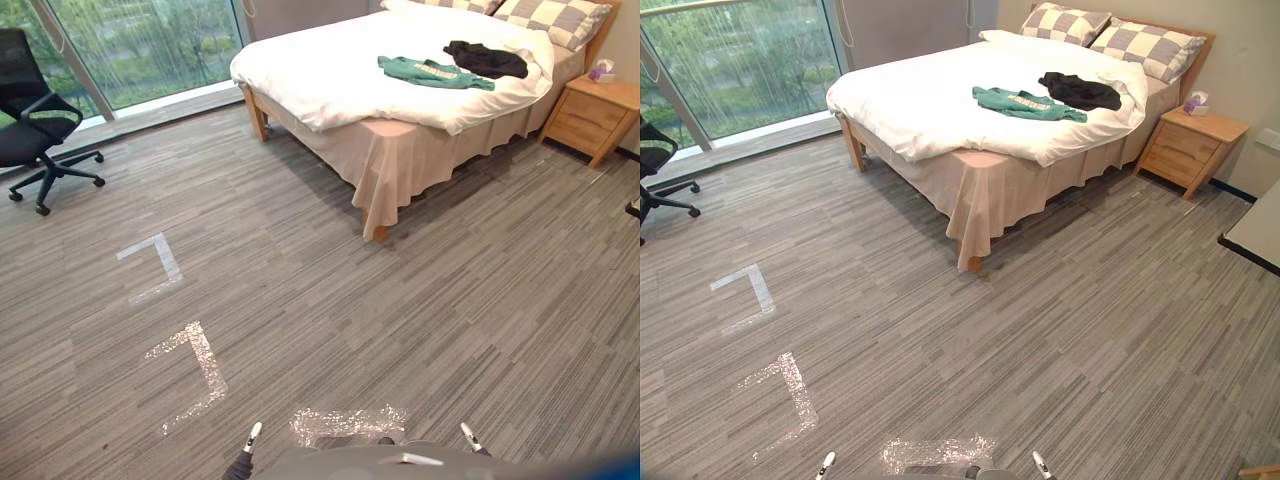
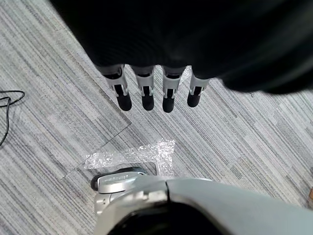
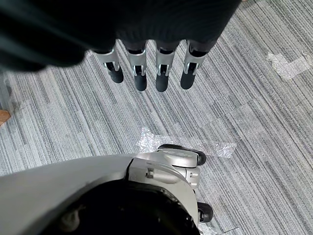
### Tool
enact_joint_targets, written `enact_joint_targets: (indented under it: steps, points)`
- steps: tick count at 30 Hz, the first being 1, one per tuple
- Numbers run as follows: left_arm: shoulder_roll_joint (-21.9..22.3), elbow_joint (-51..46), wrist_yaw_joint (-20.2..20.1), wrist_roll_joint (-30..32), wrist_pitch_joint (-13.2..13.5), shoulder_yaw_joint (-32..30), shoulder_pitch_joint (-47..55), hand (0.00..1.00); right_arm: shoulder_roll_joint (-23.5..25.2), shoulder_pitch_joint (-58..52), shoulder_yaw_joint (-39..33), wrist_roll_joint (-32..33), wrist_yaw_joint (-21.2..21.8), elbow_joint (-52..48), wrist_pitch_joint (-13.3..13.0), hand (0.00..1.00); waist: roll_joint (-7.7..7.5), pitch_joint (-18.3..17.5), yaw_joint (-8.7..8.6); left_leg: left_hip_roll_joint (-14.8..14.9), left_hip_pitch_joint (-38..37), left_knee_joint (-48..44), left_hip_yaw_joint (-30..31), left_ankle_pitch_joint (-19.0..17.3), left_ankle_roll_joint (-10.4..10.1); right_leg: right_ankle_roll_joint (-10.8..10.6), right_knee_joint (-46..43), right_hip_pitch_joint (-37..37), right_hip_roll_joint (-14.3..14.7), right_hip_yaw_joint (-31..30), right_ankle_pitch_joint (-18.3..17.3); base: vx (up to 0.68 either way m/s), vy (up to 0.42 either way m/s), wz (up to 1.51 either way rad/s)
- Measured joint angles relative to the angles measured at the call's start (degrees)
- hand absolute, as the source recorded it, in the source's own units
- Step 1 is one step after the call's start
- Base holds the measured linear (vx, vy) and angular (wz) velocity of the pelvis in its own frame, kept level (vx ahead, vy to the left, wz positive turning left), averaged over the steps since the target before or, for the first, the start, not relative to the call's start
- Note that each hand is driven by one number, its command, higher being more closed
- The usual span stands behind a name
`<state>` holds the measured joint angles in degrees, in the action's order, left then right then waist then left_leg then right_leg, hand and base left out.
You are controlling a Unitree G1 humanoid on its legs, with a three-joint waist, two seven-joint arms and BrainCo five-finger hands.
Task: Tidy the bed and pick cloth on bed and put in laundry
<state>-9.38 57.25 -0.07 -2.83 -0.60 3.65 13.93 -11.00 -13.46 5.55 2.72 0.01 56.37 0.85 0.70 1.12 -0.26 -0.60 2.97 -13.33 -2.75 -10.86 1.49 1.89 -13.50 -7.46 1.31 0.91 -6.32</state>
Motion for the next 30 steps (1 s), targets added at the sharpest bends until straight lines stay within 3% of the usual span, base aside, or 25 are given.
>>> enact_joint_targets:
  steps: [1,2,4,8,16,20,30]
  points:
    - [1.43,0.46,-2.15,-5.85,1.07,-4.81,-0.69,0.00,2.62,1.42,-8.49,7.97,1.58,2.02,0.07,0.00,-0.26,3.64,0.09,0.70,-5.80,3.27,-1.65,0.74,0.00,-0.07,3.17,5.81,-0.51,2.06,0.78,0.01,-0.003,0.19]
    - [2.59,0.54,-2.63,-9.14,2.01,-8.77,-0.65,0.00,4.99,1.30,-14.70,12.39,1.77,3.03,0.03,0.00,-0.24,3.86,0.04,1.93,-8.27,5.50,-4.76,1.03,-0.64,-0.37,6.11,8.77,-0.94,4.22,0.82,0.00,-0.010,0.23]
    - [3.26,0.41,-3.46,-10.34,2.91,-10.49,-1.29,0.00,5.86,1.98,-17.11,14.09,2.10,3.19,-0.07,0.00,-0.36,2.90,0.53,2.59,-9.18,7.31,-6.76,1.63,-1.39,-0.74,8.93,10.28,-2.00,7.96,1.53,0.02,0.021,0.01]
    - [3.84,0.62,-4.51,-11.27,3.44,-11.67,-3.27,0.00,7.62,4.24,-20.39,14.12,2.20,3.23,-0.35,0.00,-0.68,2.72,1.20,2.46,-10.10,10.60,-8.09,3.11,-2.39,-1.16,15.14,12.53,-1.66,8.44,5.88,0.09,0.028,-0.12]
    - [4.68,0.95,-4.62,-11.44,3.29,-11.63,-5.62,0.00,8.98,6.80,-22.18,14.17,2.15,3.21,-0.27,0.00,-0.19,4.07,1.14,2.41,-12.14,12.39,-9.21,3.49,-3.99,-2.14,18.16,14.84,-1.50,9.37,6.56,0.06,0.003,0.00]
    - [6.54,0.89,-4.67,-11.59,3.30,-11.53,-6.71,0.00,9.35,8.26,-22.09,14.04,2.21,3.20,-0.05,0.00,0.11,4.53,1.17,2.40,-13.65,13.18,-9.25,3.46,-4.12,-3.29,18.68,16.08,-1.47,9.88,6.32,0.01,-0.012,0.03]
    - [6.84,0.85,-5.03,-11.62,3.23,-10.28,-7.84,0.00,9.95,9.31,-22.08,14.06,2.10,3.15,-0.01,0.00,-0.35,5.60,1.22,2.44,-13.86,13.36,-9.33,3.43,-4.16,-3.56,18.66,16.37,-1.43,10.13,6.14,-0.02,-0.014,0.00]
